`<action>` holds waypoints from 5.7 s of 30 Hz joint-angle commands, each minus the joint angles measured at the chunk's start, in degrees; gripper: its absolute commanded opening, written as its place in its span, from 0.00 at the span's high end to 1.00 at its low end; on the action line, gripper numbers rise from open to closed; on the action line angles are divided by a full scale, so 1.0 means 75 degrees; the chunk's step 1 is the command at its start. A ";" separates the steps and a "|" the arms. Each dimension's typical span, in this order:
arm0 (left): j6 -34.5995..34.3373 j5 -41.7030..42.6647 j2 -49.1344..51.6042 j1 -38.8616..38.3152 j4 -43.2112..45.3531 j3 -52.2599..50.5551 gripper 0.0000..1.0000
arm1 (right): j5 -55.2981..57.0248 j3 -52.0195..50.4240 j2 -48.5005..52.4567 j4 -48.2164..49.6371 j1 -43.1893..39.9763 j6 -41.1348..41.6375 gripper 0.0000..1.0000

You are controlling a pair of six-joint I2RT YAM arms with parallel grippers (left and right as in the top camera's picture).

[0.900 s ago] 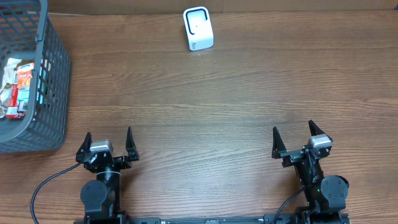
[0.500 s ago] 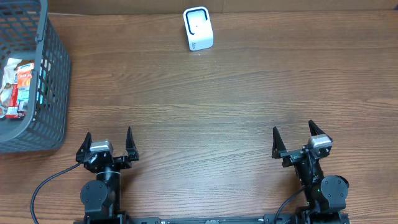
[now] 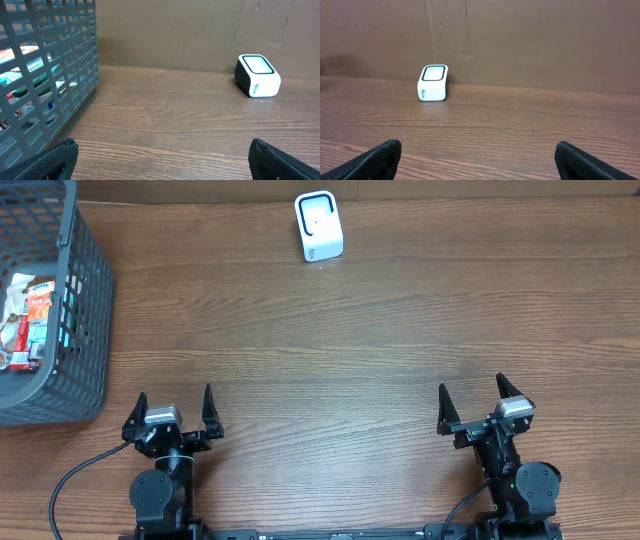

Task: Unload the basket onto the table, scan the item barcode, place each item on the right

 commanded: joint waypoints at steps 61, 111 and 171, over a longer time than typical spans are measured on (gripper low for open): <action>0.0093 -0.0076 -0.0067 -0.0055 0.0026 -0.0026 0.00 | 0.0038 -0.0082 -0.0052 0.0020 -0.0020 -0.0012 0.00; 0.0093 -0.0076 -0.0067 -0.0055 0.0026 -0.0026 0.00 | 0.0038 -0.0082 -0.0052 0.0020 -0.0020 -0.0012 0.00; 0.0093 -0.0082 -0.0067 -0.0055 0.0038 -0.0026 0.00 | 0.0038 -0.0082 -0.0052 0.0020 -0.0020 -0.0012 0.00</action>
